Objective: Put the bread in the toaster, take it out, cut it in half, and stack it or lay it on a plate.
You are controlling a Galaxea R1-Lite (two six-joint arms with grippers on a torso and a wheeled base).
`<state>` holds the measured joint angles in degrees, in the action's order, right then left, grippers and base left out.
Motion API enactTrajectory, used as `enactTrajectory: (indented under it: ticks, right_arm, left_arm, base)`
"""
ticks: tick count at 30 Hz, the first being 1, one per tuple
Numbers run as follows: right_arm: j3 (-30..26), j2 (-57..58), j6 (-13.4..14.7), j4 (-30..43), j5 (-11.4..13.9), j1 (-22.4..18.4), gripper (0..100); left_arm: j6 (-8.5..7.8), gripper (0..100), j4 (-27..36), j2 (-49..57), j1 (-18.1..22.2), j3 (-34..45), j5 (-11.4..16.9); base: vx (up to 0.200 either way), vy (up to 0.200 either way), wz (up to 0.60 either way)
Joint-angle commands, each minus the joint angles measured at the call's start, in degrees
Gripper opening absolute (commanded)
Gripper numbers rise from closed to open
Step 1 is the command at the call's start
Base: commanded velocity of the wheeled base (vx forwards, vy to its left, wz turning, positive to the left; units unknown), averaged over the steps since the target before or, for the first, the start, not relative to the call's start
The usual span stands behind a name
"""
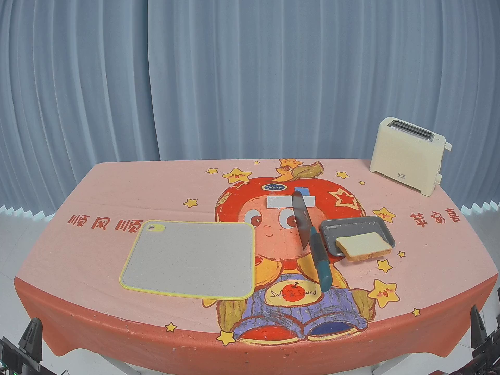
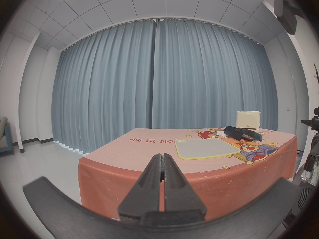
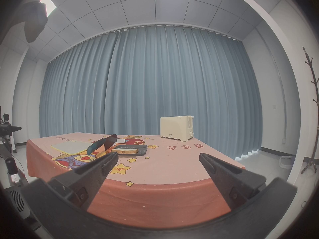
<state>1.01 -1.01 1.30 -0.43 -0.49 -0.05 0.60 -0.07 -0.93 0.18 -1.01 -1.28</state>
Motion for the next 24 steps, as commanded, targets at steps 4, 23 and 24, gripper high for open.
enactTrajectory:
  ticks: [4,23,24]
  right_arm:
    - [-1.0,1.0,-1.0,0.0,0.1,0.0,100]
    - [-1.0,1.0,-1.4,-0.1,0.6,0.0,100]
    - [-1.0,1.0,-1.4,-0.1,0.6,0.0,100]
  left_arm:
    - [0.02,0,0.0,0.2,0.1,1.0,0.0]
    - [0.02,0,0.0,0.2,0.0,1.0,0.0]
    - [0.02,0,0.0,0.3,0.0,1.0,0.0]
  base:
    - [0.0,0.0,0.0]
    - [0.0,0.0,0.0]
    - [0.0,0.0,0.0]
